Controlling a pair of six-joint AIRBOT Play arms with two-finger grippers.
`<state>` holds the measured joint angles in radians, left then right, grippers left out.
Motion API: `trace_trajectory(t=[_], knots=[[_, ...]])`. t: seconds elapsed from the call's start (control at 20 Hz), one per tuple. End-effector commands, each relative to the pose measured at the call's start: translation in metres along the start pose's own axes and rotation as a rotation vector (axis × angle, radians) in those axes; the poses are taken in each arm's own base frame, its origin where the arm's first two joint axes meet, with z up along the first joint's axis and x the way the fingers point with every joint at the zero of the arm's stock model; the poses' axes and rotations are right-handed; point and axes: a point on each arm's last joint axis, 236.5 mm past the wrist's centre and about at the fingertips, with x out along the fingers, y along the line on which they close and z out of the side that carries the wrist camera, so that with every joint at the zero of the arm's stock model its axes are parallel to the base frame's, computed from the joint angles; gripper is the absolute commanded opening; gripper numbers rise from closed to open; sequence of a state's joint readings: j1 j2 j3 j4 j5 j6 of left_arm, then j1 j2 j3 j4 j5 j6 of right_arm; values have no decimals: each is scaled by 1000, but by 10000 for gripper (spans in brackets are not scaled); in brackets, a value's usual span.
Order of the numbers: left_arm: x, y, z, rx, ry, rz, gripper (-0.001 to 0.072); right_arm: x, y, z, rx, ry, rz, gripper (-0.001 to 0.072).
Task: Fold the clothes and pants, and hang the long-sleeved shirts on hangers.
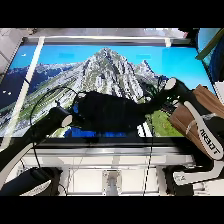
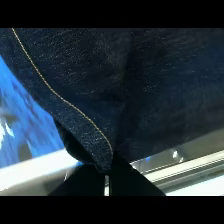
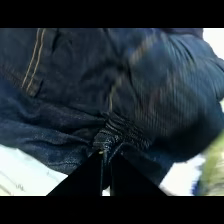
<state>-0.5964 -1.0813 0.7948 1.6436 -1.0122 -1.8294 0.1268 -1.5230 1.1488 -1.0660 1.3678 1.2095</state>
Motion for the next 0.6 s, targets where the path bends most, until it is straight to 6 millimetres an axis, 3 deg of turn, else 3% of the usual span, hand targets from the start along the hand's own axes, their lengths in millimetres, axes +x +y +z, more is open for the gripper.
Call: trace_trajectory(t=[0.0,0.15,0.25,0.3,0.35,0.4,0.55], knots=[[23,0,-15,9,84,20,20,40,15,-37,-21,89,-7,37],[37,1,-24,13,135,31,22,66,21,-53,-36,124,-21,38],[36,1,-21,-3,129,31,35,62,29,-54,-46,128,-4,64],[31,1,-14,-15,104,26,70,53,34,-51,-56,110,1,178],[21,0,-1,-22,60,17,251,39,40,-50,-73,89,2,341],[7,0,17,-32,-8,6,428,23,48,-49,-90,64,7,379],[-53,8,71,-79,-244,-30,454,-41,64,-53,-151,-60,-46,374]])
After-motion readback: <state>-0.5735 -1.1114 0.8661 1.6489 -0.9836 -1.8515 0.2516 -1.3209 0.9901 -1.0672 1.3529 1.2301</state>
